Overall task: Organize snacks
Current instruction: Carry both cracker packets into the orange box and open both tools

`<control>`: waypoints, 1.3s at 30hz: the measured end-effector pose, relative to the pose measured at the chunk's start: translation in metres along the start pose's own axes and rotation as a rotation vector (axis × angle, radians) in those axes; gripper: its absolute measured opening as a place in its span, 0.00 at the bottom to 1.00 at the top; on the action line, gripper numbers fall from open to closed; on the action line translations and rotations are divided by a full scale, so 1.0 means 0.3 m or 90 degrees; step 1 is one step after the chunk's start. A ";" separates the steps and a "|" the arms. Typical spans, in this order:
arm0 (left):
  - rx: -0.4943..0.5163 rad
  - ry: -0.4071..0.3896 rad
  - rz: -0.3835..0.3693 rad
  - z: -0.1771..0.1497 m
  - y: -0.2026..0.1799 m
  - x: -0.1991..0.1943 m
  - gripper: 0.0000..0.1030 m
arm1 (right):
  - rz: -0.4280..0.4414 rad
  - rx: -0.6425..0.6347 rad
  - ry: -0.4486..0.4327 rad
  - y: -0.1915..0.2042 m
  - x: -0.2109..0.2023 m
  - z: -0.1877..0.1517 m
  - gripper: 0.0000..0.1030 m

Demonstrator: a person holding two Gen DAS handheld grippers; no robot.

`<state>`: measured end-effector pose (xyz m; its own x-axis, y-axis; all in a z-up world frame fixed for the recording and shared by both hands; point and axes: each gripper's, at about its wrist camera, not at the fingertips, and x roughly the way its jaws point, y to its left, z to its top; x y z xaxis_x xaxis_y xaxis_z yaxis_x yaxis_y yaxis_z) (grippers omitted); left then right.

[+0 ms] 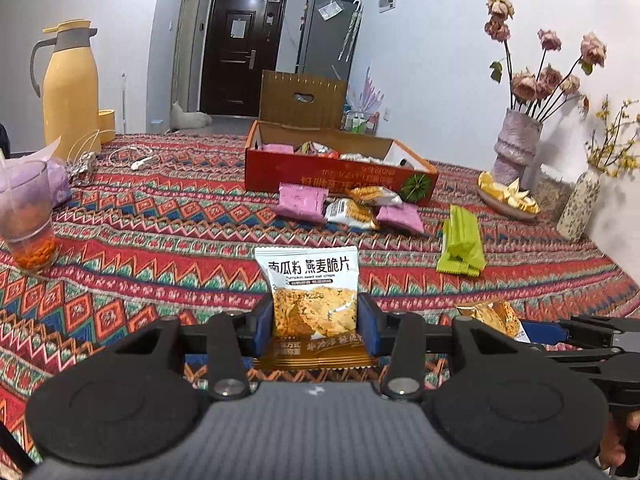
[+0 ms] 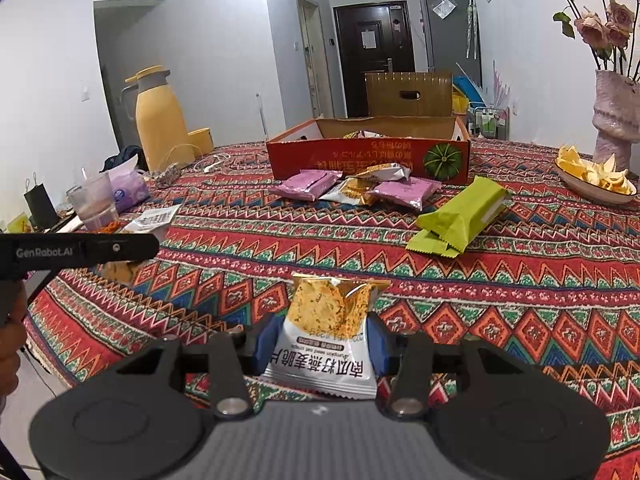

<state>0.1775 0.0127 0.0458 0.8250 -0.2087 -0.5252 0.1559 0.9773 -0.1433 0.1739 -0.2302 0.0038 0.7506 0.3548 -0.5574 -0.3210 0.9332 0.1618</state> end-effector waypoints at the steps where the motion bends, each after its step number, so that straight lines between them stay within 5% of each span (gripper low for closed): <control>1: -0.003 -0.003 -0.010 0.019 0.009 0.004 0.42 | -0.001 0.000 -0.005 -0.008 -0.003 0.009 0.45; 6: -0.013 -0.028 -0.033 0.146 0.053 0.051 0.42 | -0.011 -0.017 -0.068 -0.052 -0.032 0.115 0.45; 12: -0.010 -0.064 -0.095 0.443 0.121 0.222 0.42 | 0.011 -0.056 -0.131 -0.141 0.022 0.391 0.45; 19: -0.010 -0.014 -0.091 0.690 0.171 0.656 0.42 | 0.073 -0.038 -0.088 -0.225 0.401 0.759 0.45; 22: -0.001 0.005 -0.049 0.734 0.171 0.839 0.42 | 0.034 -0.075 -0.069 -0.199 0.614 0.849 0.45; 28: -0.004 0.052 -0.010 0.742 0.184 1.083 0.43 | -0.011 -0.094 0.010 -0.154 0.988 0.872 0.45; 30: -0.002 0.061 -0.007 0.718 0.197 1.106 0.50 | -0.004 -0.085 0.030 -0.136 1.054 0.854 0.46; 36: -0.009 0.063 -0.024 0.695 0.239 1.108 0.67 | 0.059 -0.059 0.064 -0.112 1.138 0.795 0.56; 37: -0.013 0.061 -0.026 0.699 0.246 1.099 0.68 | 0.066 -0.060 0.060 -0.108 1.133 0.795 0.66; 39: -0.016 0.058 -0.024 0.707 0.250 1.072 0.69 | 0.060 -0.061 0.055 -0.108 1.115 0.803 0.70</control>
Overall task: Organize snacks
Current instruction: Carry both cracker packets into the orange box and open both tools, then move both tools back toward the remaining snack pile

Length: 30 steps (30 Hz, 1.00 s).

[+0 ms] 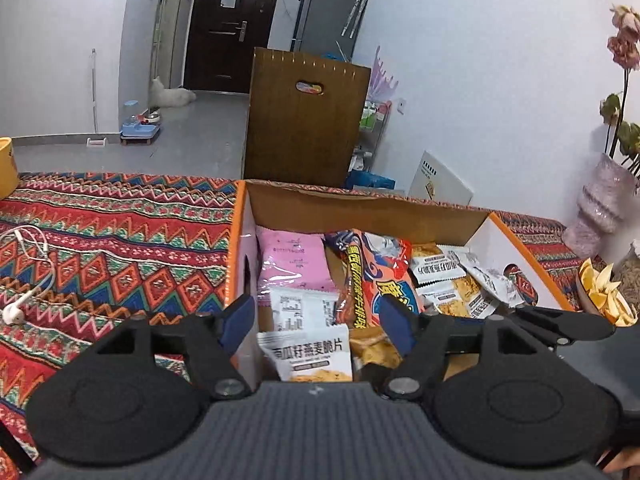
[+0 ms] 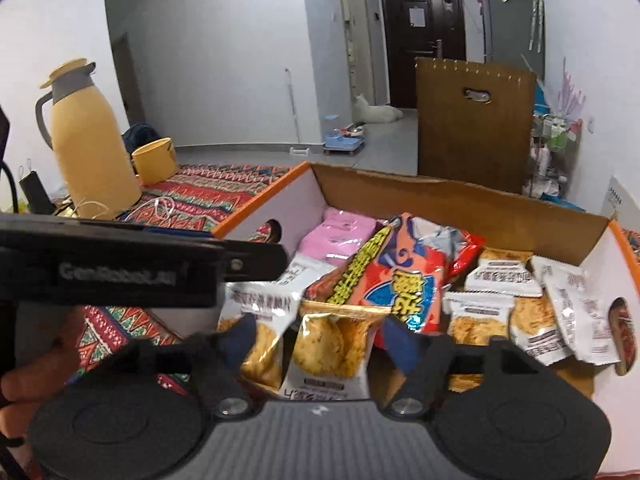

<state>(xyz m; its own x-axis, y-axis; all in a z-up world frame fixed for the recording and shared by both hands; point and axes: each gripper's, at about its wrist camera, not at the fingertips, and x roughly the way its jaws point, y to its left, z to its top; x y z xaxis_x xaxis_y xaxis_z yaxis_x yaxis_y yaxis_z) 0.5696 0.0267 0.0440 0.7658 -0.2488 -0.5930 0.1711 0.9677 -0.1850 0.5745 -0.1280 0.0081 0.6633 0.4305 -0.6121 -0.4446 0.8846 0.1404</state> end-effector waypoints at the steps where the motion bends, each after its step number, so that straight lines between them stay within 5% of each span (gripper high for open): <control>1: 0.002 -0.003 0.004 0.003 0.000 -0.016 0.69 | -0.006 -0.003 -0.001 -0.005 -0.011 0.008 0.70; 6: 0.028 -0.027 0.015 0.017 -0.029 -0.149 0.71 | -0.033 -0.014 -0.018 -0.014 -0.126 0.029 0.71; 15: 0.081 -0.102 -0.010 -0.134 -0.157 -0.584 0.81 | -0.078 -0.060 -0.134 -0.010 -0.617 -0.032 0.80; 22: 0.125 -0.151 -0.046 -0.376 -0.248 -0.908 0.94 | -0.106 -0.099 -0.203 0.078 -1.005 -0.226 0.90; 30: 0.121 -0.177 0.001 -0.699 -0.319 -1.134 0.99 | -0.157 -0.118 -0.218 0.189 -1.229 -0.534 0.93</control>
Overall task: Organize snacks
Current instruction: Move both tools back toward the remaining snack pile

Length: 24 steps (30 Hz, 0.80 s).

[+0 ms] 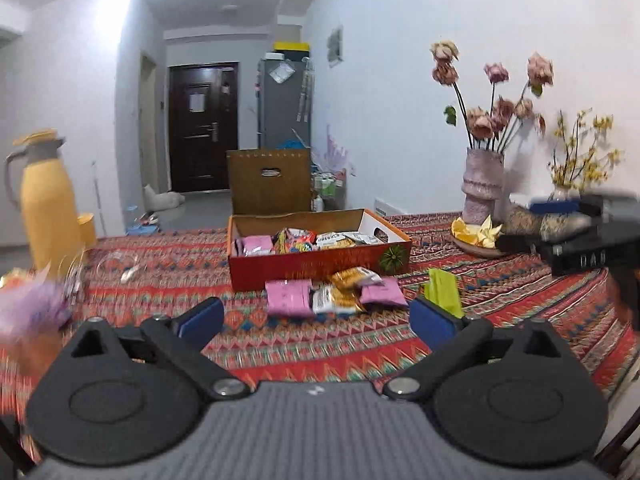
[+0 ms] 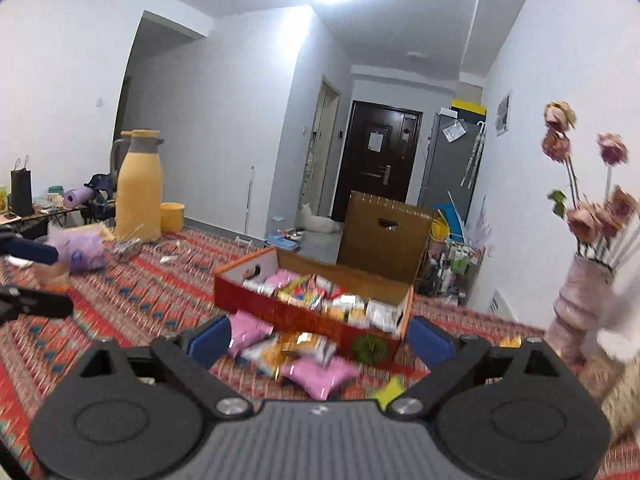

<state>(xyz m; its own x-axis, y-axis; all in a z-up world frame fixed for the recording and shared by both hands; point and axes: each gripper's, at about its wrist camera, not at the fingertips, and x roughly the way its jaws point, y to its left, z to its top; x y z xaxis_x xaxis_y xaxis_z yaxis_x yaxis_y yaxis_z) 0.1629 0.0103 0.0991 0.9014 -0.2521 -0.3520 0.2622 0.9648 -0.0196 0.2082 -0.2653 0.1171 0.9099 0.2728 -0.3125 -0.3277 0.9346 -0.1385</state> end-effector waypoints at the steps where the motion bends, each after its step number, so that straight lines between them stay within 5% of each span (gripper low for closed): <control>1: -0.010 -0.001 0.010 -0.029 -0.009 -0.035 0.99 | -0.001 0.013 0.004 0.011 -0.028 -0.030 0.93; 5: 0.015 -0.011 0.071 -0.126 -0.061 -0.138 1.00 | -0.005 0.046 0.025 0.063 -0.120 -0.151 0.94; 13: 0.035 0.000 0.109 -0.213 -0.090 -0.219 1.00 | -0.025 0.086 0.060 0.143 -0.260 -0.341 0.94; 24: 0.005 0.020 0.106 -0.221 -0.059 -0.171 1.00 | -0.047 0.136 0.097 0.123 -0.262 -0.394 0.94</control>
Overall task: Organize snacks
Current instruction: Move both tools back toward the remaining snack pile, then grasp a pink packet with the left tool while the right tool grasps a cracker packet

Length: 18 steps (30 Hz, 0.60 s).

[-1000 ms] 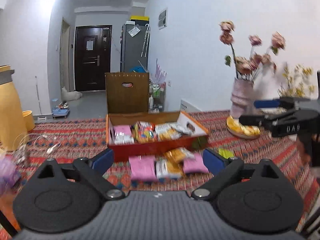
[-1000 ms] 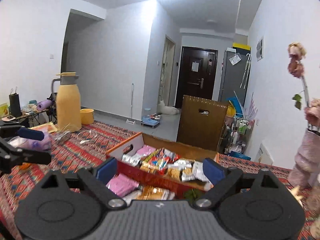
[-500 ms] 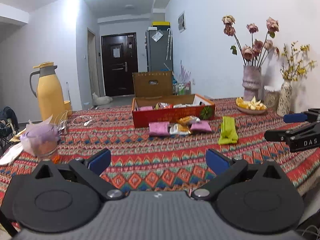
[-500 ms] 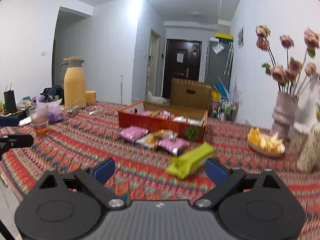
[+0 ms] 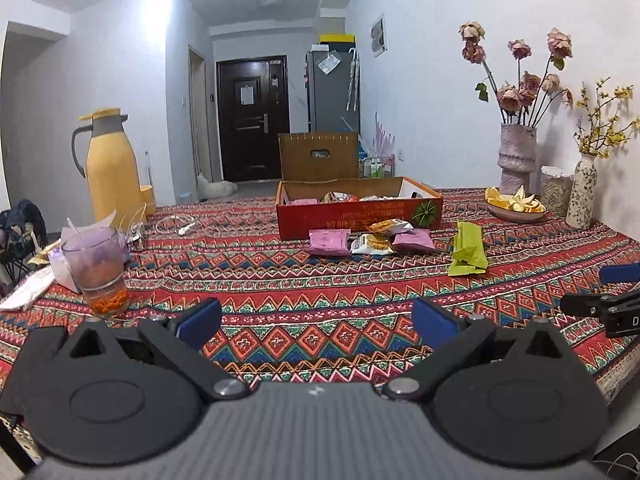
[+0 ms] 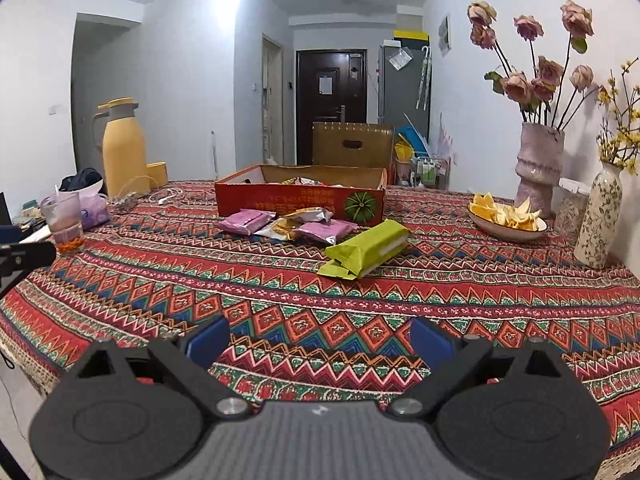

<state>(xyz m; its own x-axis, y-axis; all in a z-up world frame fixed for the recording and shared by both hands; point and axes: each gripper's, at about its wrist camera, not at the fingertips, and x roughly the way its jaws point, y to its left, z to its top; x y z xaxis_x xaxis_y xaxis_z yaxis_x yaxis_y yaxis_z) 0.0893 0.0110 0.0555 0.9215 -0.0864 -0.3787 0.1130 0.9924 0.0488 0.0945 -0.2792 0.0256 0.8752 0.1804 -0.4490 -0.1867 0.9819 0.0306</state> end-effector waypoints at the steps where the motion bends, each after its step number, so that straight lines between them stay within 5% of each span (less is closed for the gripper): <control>1: -0.004 0.004 0.001 -0.001 0.004 0.013 1.00 | -0.003 0.003 0.001 -0.001 0.008 0.004 0.94; 10: -0.029 0.048 -0.016 0.034 0.052 0.182 1.00 | -0.004 0.027 0.018 -0.026 0.123 0.060 0.94; 18: -0.015 0.085 -0.069 0.184 0.065 0.533 1.00 | 0.006 0.017 0.028 -0.059 0.358 0.203 0.94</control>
<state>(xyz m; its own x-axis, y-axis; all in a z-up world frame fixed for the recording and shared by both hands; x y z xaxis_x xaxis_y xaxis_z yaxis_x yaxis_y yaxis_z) 0.2593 0.0118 0.0470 0.8465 -0.1815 -0.5005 0.1986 0.9799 -0.0194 0.2190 -0.2738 0.0311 0.8527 0.1867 -0.4879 -0.1817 0.9816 0.0580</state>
